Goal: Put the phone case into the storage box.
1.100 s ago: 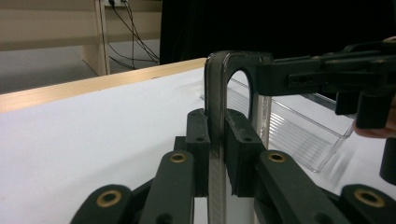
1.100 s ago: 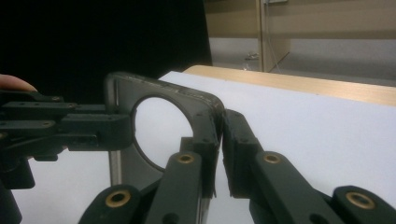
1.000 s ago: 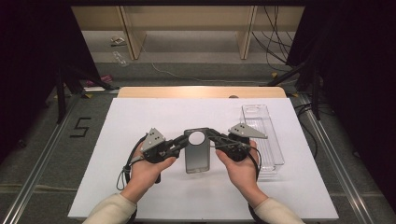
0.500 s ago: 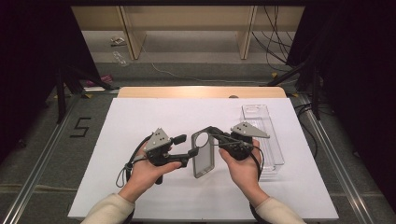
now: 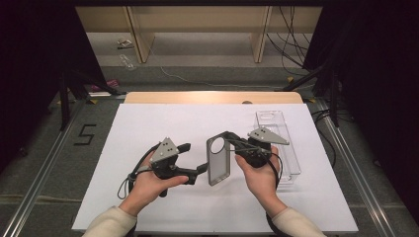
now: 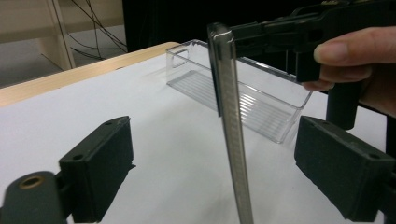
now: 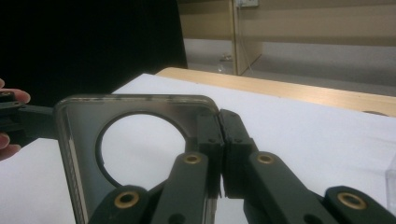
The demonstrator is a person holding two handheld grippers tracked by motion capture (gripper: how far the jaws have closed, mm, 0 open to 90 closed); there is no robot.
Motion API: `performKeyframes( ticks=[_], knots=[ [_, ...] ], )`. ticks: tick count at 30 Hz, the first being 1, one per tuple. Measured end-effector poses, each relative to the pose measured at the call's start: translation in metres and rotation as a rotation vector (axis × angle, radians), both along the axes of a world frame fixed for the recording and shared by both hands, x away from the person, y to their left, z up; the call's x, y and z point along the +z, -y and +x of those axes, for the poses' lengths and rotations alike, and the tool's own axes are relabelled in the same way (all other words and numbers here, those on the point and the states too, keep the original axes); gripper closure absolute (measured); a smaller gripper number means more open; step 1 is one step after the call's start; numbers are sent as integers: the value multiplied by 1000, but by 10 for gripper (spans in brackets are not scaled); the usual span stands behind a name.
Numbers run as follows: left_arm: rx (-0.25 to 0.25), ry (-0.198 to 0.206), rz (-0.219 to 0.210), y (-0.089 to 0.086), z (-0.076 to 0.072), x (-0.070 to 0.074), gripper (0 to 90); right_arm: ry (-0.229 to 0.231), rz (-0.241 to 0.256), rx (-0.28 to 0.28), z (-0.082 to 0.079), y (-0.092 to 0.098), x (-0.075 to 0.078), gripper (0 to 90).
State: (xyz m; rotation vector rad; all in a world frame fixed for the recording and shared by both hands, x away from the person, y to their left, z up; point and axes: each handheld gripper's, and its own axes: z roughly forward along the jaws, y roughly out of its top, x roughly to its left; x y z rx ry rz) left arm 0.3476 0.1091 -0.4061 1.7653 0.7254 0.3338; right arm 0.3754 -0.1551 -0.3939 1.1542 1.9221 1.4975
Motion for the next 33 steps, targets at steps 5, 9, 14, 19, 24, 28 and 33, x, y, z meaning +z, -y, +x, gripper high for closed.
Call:
performKeyframes(
  ticks=[5, 9, 14, 19, 24, 28, 33],
  knots=[
    [18, 6, 36, -7, 0, -2, 70, 4, 3, -10, 1, 2, 2, 889],
    [31, 3, 50, -13, -1, -3, 48, 8, 2, -13, 1, 3, 3, 889],
    [49, -1, 67, -20, -2, -5, 37, 11, 1, -17, 1, 5, 4, 890],
    [55, 6, 85, -25, -3, -6, 31, 15, 2, -24, 2, 7, 6, 889],
    [62, 8, 88, -29, -4, -7, 27, 19, 7, -29, 2, 9, 8, 889],
    [67, 6, 97, -33, -5, -9, 26, 22, 7, -35, 3, 11, 10, 889],
    [76, 6, 97, -37, -5, -10, 26, 27, 13, -46, 4, 15, 13, 889]
  ],
)
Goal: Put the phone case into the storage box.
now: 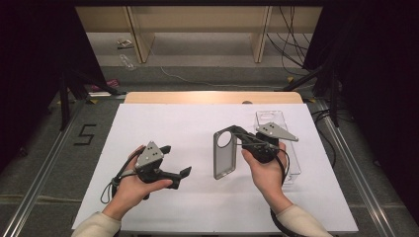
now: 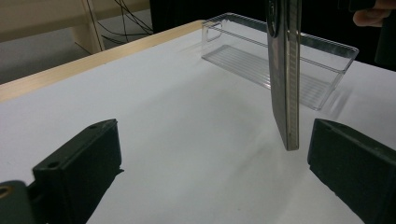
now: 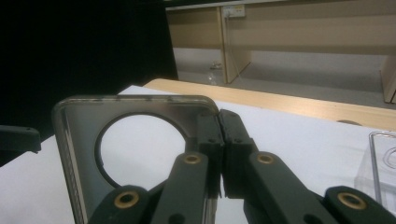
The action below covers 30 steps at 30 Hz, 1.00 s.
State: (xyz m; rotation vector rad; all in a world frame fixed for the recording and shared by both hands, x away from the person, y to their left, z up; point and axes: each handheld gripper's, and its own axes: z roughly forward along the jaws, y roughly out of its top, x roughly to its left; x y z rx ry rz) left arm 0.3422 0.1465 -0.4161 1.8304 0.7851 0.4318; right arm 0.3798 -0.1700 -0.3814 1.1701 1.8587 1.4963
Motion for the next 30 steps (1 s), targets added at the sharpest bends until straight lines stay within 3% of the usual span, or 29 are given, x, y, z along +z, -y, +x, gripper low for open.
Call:
performKeyframes(
  ticks=[30],
  knots=[
    [30, 11, 25, -18, -3, -4, 26, 23, 19, -45, 6, 18, 12, 889]
  ],
)
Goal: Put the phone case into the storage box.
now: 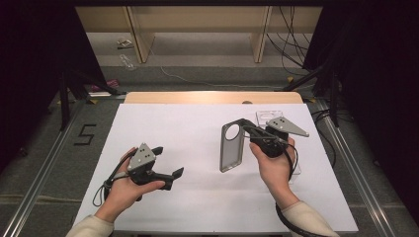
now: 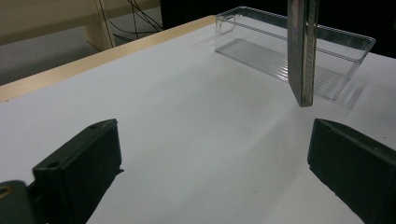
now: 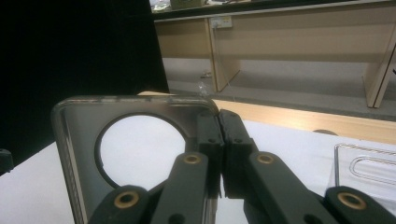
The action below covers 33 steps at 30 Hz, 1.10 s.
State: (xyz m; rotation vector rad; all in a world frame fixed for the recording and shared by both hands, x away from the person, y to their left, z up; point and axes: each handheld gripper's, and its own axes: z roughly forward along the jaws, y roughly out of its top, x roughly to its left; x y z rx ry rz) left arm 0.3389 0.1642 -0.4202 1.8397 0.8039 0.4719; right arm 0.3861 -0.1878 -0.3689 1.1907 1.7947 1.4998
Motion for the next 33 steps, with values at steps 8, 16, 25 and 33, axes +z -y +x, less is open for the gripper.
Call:
performKeyframes(
  ticks=[8, 16, 25, 33],
  knots=[
    [7, -3, 0, -4, 0, -1, 26, 8, 9, -17, 2, 6, 4, 889],
    [9, -6, 4, -6, -1, -3, 26, 13, 13, -32, 4, 11, 7, 889],
    [15, -8, 6, -9, -1, -4, 26, 19, 19, -44, 6, 15, 10, 889],
    [20, -10, 5, -11, -1, -4, 28, 25, 25, -57, 8, 20, 13, 889]
  ],
)
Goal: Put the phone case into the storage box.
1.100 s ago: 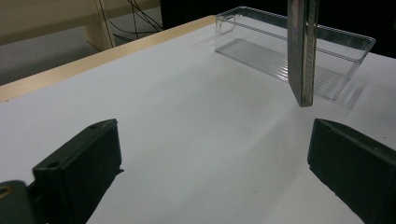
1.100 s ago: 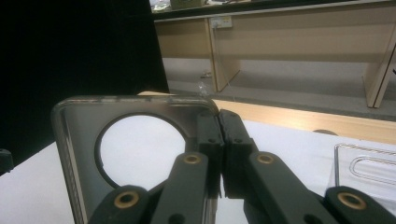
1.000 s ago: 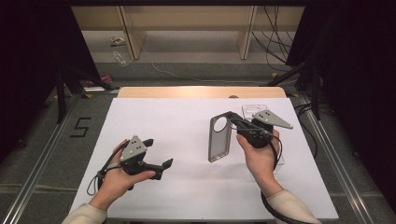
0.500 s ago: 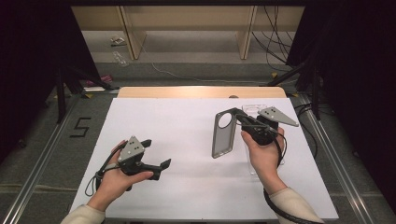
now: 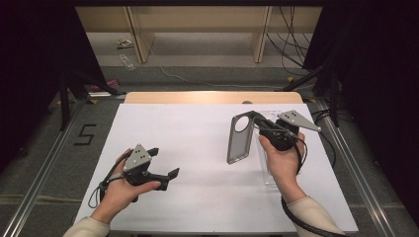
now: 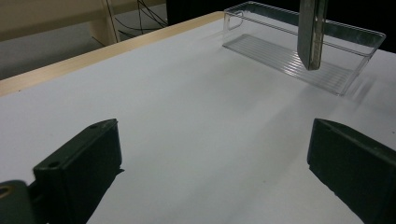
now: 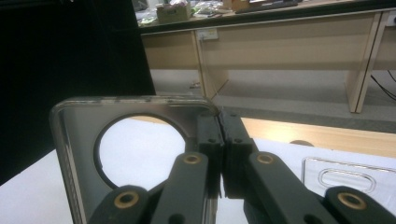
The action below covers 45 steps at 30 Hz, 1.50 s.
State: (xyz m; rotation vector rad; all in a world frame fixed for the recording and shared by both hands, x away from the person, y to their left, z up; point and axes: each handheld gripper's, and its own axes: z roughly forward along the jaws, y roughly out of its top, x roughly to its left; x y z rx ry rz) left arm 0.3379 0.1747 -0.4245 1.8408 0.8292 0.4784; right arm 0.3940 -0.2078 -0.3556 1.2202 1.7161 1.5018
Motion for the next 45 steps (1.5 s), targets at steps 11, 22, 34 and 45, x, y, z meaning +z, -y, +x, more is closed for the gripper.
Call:
performKeyframes(
  ticks=[11, 22, 34, 45],
  knots=[
    [2, 1, 2, -2, 0, -1, 28, 5, 9, -14, 3, 5, 3, 889],
    [10, -1, 1, -5, 0, -2, 28, 6, 15, -28, 5, 10, 5, 889],
    [12, -3, 2, -6, 0, -2, 28, 12, 24, -47, 7, 16, 9, 889],
    [14, -2, 5, -7, 0, -3, 28, 20, 21, -60, 9, 19, 10, 889]
  ],
)
